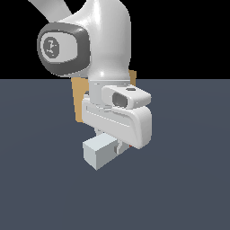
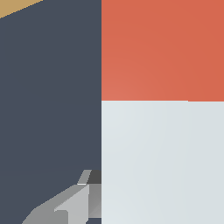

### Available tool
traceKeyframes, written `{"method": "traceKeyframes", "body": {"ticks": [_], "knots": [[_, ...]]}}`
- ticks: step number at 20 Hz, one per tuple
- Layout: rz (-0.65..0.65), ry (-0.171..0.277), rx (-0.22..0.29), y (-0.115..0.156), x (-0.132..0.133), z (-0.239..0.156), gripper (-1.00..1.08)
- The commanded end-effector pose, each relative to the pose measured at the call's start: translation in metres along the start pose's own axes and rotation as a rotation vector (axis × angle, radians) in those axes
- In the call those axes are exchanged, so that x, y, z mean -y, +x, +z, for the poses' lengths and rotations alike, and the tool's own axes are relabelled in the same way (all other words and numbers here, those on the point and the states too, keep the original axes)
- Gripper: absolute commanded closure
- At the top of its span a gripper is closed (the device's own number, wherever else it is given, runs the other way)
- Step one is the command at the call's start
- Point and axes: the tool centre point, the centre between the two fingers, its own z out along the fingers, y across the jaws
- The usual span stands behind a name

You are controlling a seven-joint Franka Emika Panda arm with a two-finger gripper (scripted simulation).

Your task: Insert the peg into the horizontal hole in a box.

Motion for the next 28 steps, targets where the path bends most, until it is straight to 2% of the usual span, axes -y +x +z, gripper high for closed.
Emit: {"method": "traceKeyframes", "body": {"ticks": [1,8,14,20,28], "knots": [[-0.049,-0.005,-0.004,-0.002,0.01,-0.008,1.08],[-0.218,-0.005,-0.004,-0.017,0.05,-0.026,1.08],[-0.325,-0.006,-0.004,-0.031,0.074,-0.038,1.08],[-0.383,-0.006,-0.004,-0.04,0.085,-0.044,1.08],[-0.392,-0.001,-0.001,-0.043,0.088,-0.044,1.08]]}}
